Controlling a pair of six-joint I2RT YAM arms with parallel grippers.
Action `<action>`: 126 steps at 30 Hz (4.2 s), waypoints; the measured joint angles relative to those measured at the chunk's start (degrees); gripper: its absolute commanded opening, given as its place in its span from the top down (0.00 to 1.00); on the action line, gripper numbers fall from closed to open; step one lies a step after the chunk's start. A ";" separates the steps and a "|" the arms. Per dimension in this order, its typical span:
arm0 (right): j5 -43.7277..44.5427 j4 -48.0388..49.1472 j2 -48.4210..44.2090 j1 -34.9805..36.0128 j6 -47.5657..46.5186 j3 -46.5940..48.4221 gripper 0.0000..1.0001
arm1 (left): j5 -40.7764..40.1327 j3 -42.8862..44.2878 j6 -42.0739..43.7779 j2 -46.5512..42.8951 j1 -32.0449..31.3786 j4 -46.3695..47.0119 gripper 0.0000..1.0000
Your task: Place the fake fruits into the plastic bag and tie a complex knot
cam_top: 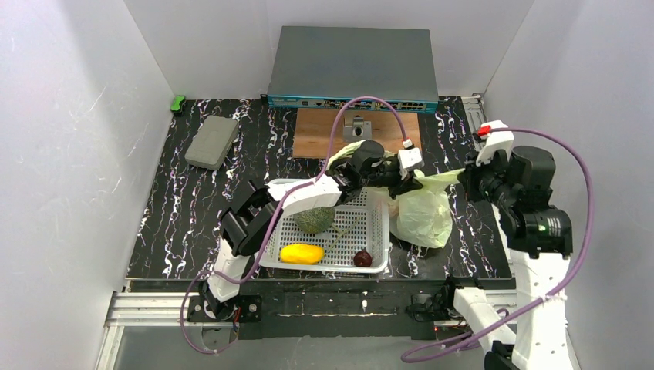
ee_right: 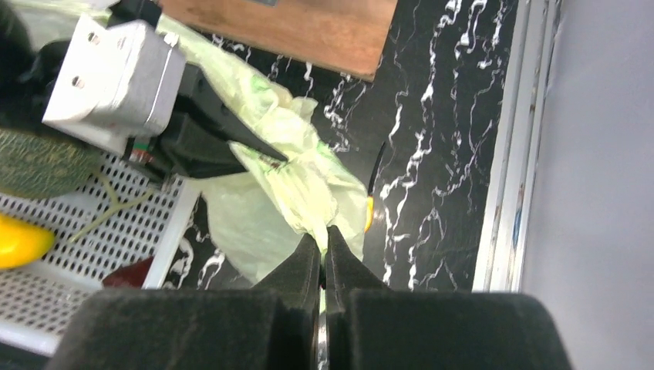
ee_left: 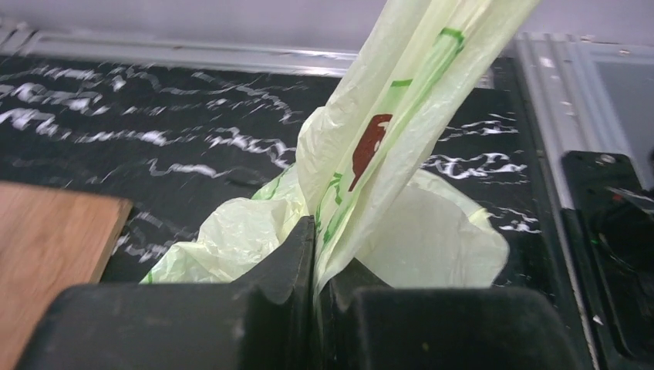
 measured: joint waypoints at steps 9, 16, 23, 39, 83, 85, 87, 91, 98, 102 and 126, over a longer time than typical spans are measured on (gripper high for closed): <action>-3.74 14.58 7.37 0.11 0.81 -2.84 0.99 | -23.47 -3.63 -6.08 -3.30 -3.63 -1.95 1.00; -4.81 17.46 6.78 0.09 1.27 -6.71 0.99 | -33.00 4.55 -16.26 0.83 -3.82 -11.02 1.00; -5.05 16.11 -1.29 0.09 -0.11 -16.96 0.99 | -28.52 -0.83 -15.26 -0.42 -3.82 -12.13 0.55; -8.17 19.17 -4.81 -0.09 -1.40 -18.78 0.99 | -7.89 11.15 -2.82 -9.70 -1.81 -30.27 0.07; -25.33 48.94 11.02 23.85 -7.28 -17.03 0.02 | -5.31 8.74 -8.41 -28.76 15.37 -62.99 1.00; -24.28 55.30 13.33 26.58 -7.48 -18.18 0.02 | -4.31 8.76 -10.08 -28.76 15.37 -62.14 1.00; -23.17 61.24 14.78 29.11 -7.54 -19.85 0.02 | -3.37 8.76 -11.52 -28.76 15.37 -61.24 1.00; -22.75 70.03 17.57 33.00 -7.23 -22.08 0.02 | -1.57 8.76 -14.27 -28.76 15.82 -59.45 1.00; -20.11 79.38 22.14 37.22 -5.88 -24.26 0.15 | 1.11 8.74 -18.36 -28.76 17.07 -55.84 1.00; -13.44 82.84 25.81 38.18 -5.57 -24.79 0.39 | 3.15 8.52 -20.90 -28.76 17.84 -53.11 1.00; -20.37 69.55 26.99 25.59 -17.18 -35.54 0.99 | 12.26 4.85 -23.56 -33.94 26.34 -45.59 0.02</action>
